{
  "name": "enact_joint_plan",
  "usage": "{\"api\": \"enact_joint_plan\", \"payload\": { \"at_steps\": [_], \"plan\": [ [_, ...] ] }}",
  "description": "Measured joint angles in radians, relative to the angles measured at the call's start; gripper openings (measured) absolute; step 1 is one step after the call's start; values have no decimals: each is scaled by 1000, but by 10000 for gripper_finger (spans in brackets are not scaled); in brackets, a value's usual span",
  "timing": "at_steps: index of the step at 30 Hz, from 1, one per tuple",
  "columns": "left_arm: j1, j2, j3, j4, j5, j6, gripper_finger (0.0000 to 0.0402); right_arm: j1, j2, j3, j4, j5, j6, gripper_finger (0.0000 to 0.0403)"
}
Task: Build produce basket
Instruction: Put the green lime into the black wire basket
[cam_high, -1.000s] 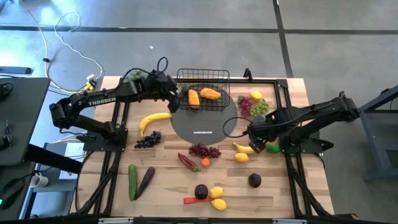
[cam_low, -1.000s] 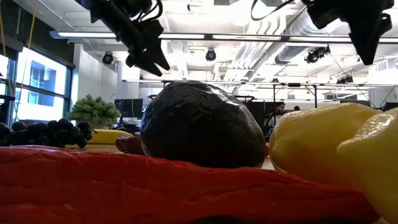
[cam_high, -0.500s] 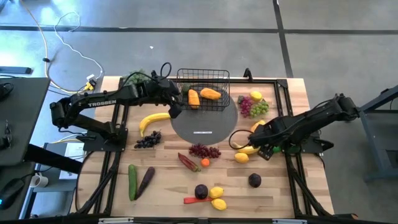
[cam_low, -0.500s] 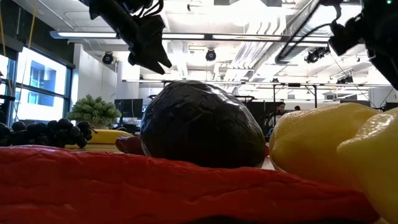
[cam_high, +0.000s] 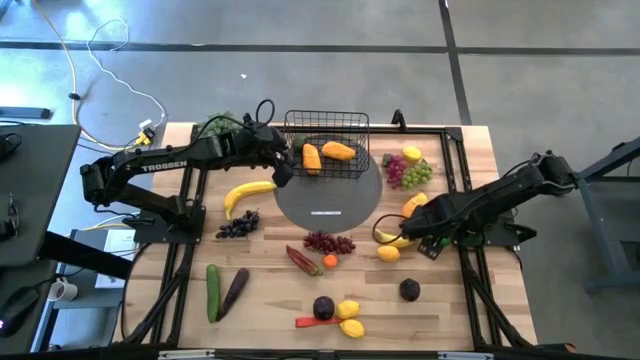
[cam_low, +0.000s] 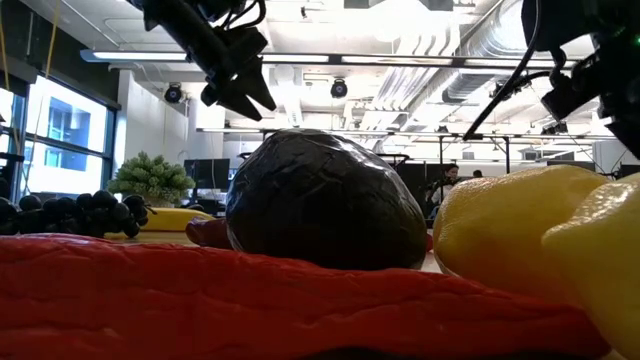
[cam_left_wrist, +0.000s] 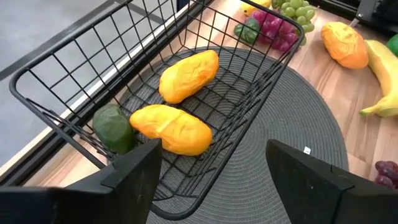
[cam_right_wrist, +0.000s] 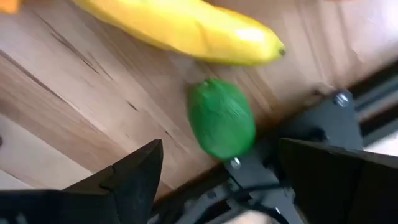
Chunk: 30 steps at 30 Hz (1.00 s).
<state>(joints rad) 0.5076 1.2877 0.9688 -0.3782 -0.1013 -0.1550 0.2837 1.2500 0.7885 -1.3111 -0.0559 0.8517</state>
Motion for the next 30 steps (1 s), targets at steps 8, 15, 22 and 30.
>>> {"api": "enact_joint_plan", "payload": {
  "at_steps": [8, 15, 22, 30],
  "plan": [
    [0, 0, 0, 0, -15, -4, 278, -2, 22, -7, 45, 23, -33, 298],
    [0, 0, 0, 0, -15, -44, 278, -2, 102, -7, 45, -15, -49, 298],
    [0, 0, 0, 1, -16, -44, 278, -2, 203, -7, 42, -28, -49, 298],
    [0, 0, 0, 1, -16, -44, 278, -2, 301, -6, 53, -31, -44, 298]
  ]
}}
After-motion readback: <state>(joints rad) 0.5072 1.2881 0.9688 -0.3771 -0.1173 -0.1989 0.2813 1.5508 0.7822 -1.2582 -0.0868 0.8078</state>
